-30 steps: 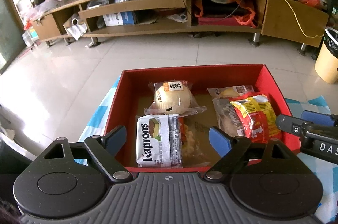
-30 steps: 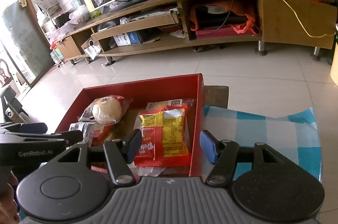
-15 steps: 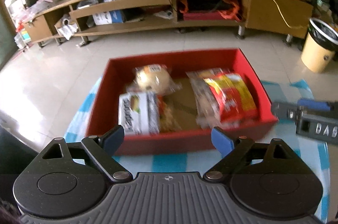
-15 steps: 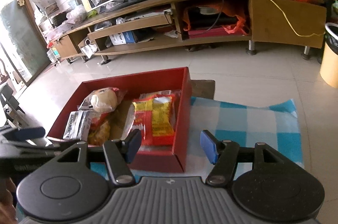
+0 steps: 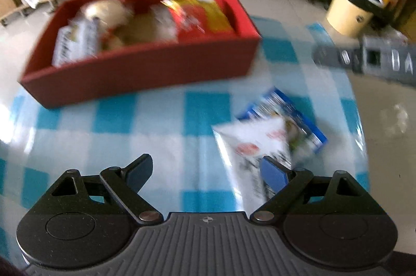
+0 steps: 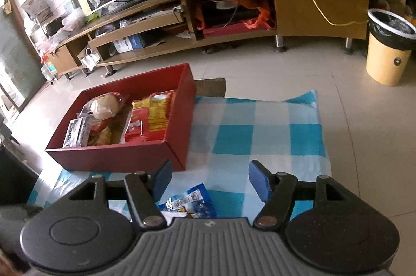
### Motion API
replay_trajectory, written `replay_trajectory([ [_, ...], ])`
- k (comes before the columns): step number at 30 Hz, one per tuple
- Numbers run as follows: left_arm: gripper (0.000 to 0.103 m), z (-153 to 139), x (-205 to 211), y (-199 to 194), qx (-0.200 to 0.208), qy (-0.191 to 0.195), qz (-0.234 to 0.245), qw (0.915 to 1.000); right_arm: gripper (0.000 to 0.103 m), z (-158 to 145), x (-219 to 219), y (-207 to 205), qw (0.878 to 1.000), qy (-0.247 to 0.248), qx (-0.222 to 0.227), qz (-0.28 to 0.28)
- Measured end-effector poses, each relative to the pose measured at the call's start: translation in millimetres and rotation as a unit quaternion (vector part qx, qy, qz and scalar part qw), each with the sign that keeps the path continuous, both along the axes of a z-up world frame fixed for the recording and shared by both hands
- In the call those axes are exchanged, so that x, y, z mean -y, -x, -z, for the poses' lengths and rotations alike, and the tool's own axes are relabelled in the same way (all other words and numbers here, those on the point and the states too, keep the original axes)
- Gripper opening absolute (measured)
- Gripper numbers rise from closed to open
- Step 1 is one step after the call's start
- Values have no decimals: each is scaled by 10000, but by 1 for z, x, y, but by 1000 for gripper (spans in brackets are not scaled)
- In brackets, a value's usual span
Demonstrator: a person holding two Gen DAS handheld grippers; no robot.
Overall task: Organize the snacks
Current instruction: 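Move the left tool to the white spicy-strip bag while the right tool approaches the blue sausage bag, then close the left tool on the white bag while the right tool grasps the blue sausage bag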
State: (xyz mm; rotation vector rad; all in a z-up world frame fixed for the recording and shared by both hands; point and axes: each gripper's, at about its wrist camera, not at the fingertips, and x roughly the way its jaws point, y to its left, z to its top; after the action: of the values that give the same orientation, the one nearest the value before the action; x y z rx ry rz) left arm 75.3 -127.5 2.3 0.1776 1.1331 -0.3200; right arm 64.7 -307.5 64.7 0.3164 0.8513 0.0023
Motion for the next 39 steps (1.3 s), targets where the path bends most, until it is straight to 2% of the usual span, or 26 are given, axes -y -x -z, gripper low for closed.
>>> replay_trajectory([
  [7,98,32,20,4,-537,161,-232,9982,65,-2,3,2,9998,-143,2,-132],
  [9,97,32,23,8,-354,-24,-170,9992,65,3,1,-1,9996,-129,-101,-215],
  [12,89,31,22,10,-283,-71,-215,9993,65,11,-2,-5,9993,-55,-264,-269],
  [14,72,29,21,13,-148,-184,-134,9996,65,16,-5,-7,9990,-4,-335,-307],
  [17,61,26,11,17,-167,-226,74,9996,65,23,-9,-11,9981,41,-472,-392],
  [21,58,19,-11,15,-136,-468,155,9987,65,35,-17,-16,9955,126,-710,-620],
  [27,58,17,-43,7,-209,-398,-119,9989,66,56,-43,-25,9885,341,-1018,-1064],
  [29,62,23,-45,4,-267,-403,-116,9988,67,63,-51,-29,9853,490,-1104,-1209],
  [31,63,26,-44,4,-218,-433,-52,9988,79,69,-58,-31,9824,629,-1118,-1358],
  [35,75,26,-41,7,-105,-574,32,9983,81,73,-70,-29,9756,1083,-1062,-1588],
  [39,81,27,-48,4,-235,-463,16,9987,83,71,-63,-21,9750,1024,-1119,-1626],
])
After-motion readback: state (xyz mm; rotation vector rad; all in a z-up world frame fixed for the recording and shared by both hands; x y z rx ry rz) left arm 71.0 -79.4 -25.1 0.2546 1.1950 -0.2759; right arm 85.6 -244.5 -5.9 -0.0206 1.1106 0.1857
